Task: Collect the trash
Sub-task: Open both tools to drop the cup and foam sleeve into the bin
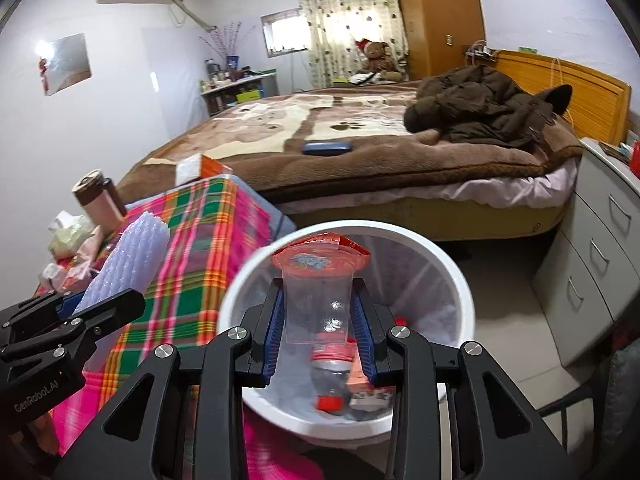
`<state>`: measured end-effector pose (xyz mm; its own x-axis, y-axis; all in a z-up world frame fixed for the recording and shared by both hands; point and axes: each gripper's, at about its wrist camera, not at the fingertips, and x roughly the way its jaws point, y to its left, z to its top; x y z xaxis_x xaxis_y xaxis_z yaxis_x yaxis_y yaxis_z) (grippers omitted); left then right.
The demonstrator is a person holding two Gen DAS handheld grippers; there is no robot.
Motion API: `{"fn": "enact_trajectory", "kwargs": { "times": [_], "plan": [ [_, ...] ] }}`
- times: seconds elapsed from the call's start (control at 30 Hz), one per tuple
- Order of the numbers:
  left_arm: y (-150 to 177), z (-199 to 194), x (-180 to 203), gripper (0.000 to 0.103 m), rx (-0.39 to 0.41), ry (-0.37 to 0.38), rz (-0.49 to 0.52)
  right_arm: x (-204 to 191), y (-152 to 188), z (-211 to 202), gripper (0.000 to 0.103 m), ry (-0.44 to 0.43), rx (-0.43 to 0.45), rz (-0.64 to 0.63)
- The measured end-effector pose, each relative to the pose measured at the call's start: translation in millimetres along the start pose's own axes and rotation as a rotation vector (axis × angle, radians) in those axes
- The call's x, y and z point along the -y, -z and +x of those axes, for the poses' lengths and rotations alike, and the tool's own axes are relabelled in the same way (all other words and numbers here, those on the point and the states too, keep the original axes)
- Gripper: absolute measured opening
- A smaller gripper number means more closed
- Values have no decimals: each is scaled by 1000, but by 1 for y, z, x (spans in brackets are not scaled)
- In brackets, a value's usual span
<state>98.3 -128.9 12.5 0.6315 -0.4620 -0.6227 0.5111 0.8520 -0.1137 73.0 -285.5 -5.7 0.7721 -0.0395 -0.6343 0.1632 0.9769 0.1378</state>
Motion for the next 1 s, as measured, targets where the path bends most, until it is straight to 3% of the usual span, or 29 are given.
{"fn": "enact_trajectory", "kwargs": {
  "times": [0.3,0.6,0.67,0.73,0.8,0.83,0.9,1.0],
  "plan": [
    [-5,26,20,32,-29,9,50,23,1,18,34,42,-64,18],
    [-10,49,20,33,-68,24,29,36,4,34,34,63,-113,27],
    [-10,52,19,41,-79,33,14,37,4,36,34,66,-126,26],
    [-8,54,18,60,-88,22,9,38,6,36,34,69,-130,22],
    [-7,53,18,69,-78,18,12,37,7,38,37,75,-135,19],
    [-8,54,17,69,-80,21,10,38,8,38,40,77,-139,20],
    [-8,55,14,70,-88,19,-3,38,8,38,61,71,-137,26],
    [-7,52,9,72,-86,2,-9,37,8,36,62,63,-128,30]
  ]
}}
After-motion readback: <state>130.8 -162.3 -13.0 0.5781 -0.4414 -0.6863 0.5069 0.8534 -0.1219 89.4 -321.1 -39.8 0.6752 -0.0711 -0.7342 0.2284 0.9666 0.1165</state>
